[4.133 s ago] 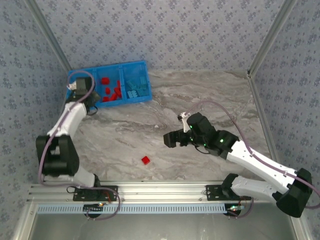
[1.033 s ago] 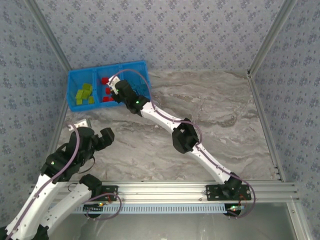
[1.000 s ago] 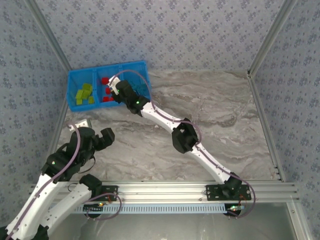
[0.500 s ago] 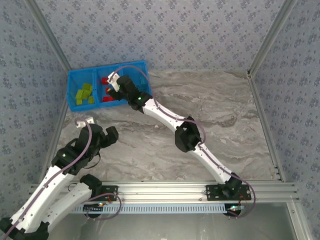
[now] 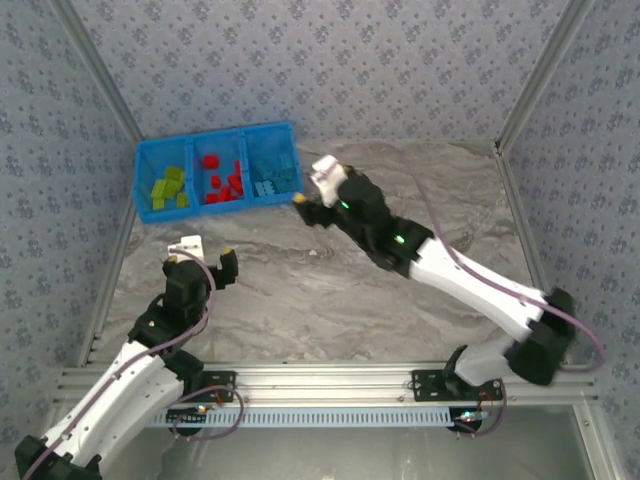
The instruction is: Sort the legos into containers by color
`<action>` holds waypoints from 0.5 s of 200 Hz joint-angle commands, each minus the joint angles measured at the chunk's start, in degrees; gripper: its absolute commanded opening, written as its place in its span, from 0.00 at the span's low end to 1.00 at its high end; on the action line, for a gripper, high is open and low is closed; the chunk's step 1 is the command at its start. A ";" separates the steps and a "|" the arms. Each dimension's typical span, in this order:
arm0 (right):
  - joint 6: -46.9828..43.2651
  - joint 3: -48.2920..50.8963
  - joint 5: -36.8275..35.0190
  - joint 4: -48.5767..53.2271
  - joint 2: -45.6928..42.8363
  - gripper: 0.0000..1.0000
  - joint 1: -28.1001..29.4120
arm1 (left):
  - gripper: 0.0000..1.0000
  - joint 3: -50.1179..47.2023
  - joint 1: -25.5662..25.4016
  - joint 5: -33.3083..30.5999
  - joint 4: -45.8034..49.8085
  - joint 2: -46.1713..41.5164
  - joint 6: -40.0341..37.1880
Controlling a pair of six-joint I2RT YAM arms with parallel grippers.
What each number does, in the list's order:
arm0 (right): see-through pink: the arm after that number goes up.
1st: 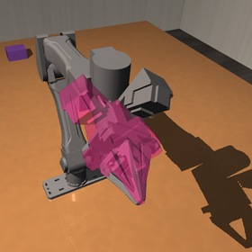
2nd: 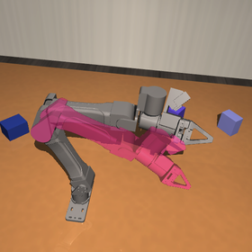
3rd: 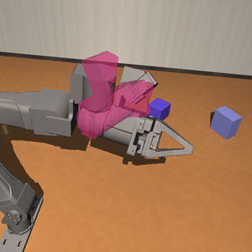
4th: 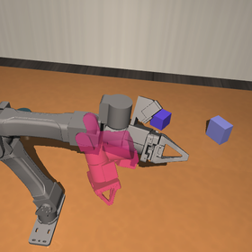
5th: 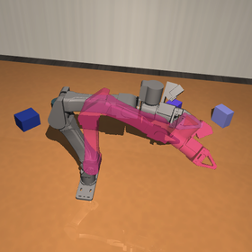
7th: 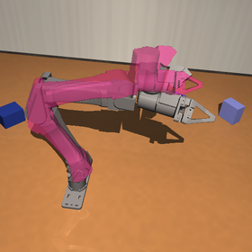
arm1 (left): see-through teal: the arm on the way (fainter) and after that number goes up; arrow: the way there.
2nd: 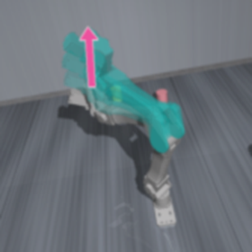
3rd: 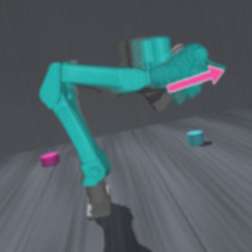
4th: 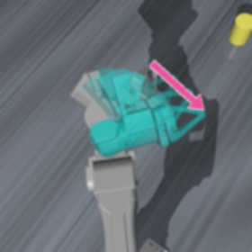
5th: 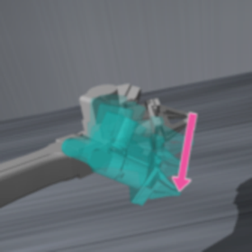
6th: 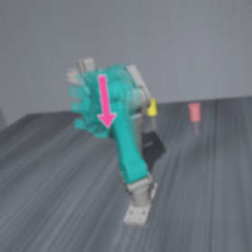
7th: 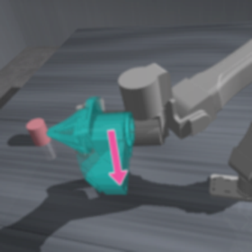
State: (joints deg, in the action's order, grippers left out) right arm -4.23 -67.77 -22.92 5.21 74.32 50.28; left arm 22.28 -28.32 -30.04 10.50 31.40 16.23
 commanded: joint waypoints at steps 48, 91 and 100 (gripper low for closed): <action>8.44 41.86 -23.06 -9.83 -28.01 0.99 -22.84 | 0.99 -9.07 18.64 8.08 -28.52 8.79 -7.63; 14.33 54.44 -1.99 -27.62 -18.61 1.00 -46.22 | 0.99 -6.79 22.40 12.94 -42.88 28.86 -12.08; 14.18 52.25 -0.30 -27.47 -14.32 1.00 -47.92 | 0.99 -5.50 23.08 14.40 -46.45 34.58 -12.76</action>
State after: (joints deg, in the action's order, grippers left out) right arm 6.11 -13.78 -32.97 -10.79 52.49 7.31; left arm 13.78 -6.57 -20.88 -22.37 55.90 6.85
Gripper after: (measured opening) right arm 0.999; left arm 0.993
